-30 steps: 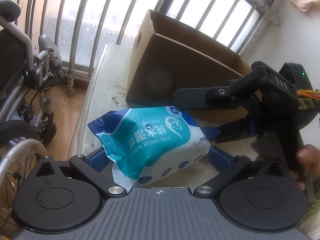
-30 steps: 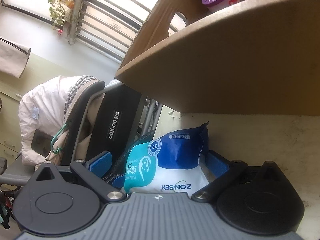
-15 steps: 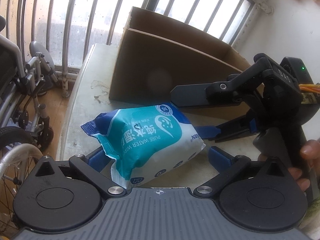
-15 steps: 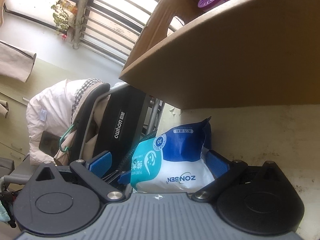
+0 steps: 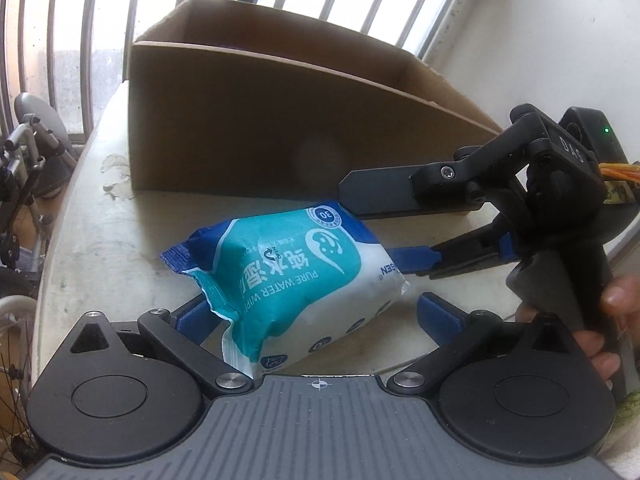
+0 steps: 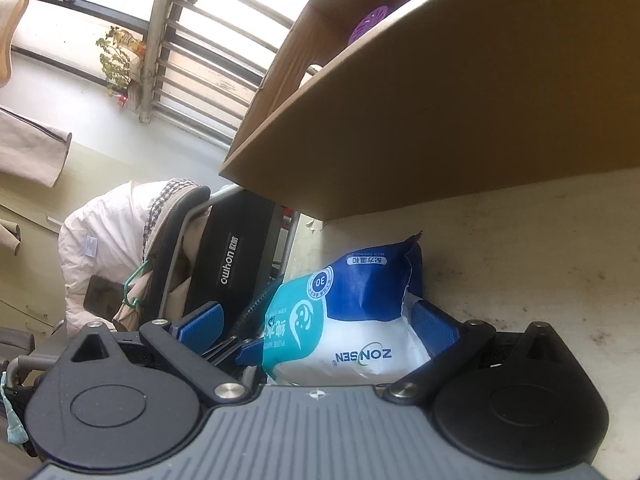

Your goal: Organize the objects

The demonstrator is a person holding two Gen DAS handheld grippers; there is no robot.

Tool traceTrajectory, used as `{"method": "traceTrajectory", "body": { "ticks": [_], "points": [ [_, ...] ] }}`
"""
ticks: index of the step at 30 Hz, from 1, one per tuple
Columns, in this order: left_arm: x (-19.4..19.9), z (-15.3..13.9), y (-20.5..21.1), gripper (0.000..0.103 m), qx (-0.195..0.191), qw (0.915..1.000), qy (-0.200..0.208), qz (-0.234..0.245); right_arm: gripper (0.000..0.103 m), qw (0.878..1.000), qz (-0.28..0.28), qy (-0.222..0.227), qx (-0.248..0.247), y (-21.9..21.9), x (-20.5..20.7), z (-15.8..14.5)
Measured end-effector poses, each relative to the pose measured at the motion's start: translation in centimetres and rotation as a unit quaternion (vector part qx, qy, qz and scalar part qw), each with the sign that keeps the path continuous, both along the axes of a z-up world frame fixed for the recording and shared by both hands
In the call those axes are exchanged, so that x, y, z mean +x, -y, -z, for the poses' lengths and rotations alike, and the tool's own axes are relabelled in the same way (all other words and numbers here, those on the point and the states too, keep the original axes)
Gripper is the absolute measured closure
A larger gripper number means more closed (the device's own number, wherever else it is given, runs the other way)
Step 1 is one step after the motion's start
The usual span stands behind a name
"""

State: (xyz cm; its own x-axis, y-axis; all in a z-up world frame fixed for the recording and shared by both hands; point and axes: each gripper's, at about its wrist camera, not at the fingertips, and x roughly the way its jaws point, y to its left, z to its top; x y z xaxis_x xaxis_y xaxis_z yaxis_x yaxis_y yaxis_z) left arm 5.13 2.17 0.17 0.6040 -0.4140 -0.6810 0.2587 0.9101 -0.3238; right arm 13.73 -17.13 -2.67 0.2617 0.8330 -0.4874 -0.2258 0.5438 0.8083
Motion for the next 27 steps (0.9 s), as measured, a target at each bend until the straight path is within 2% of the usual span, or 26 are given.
{"method": "traceTrajectory", "body": {
  "ticks": [8, 14, 18, 20, 27],
  "points": [
    [0.3, 0.1, 2.7, 0.0, 0.013, 0.9994, 0.003, 0.031, 0.0, 0.999, 0.035, 0.004, 0.007, 3.7, -0.8, 0.2],
    [-0.1, 0.8, 3.1, 0.0, 0.064, 0.9974, 0.011, 0.031, 0.0, 0.998, 0.052, 0.024, -0.016, 4.8, -1.2, -0.1],
    [-0.1, 1.8, 3.1, 0.001, 0.092, 0.9953, 0.005, 0.029, 0.0, 0.997, 0.058, 0.032, -0.027, 4.9, -1.5, 0.0],
    [-0.2, 1.8, 3.1, 0.001, 0.104, 0.9941, 0.015, 0.029, 0.0, 0.997, 0.059, 0.034, -0.035, 4.7, -1.7, 0.2],
    [0.0, 2.0, 2.6, 0.003, 0.115, 0.9927, 0.03, 0.02, 0.005, 0.994, 0.069, 0.054, -0.057, 3.7, -2.0, 0.6]
  ]
}}
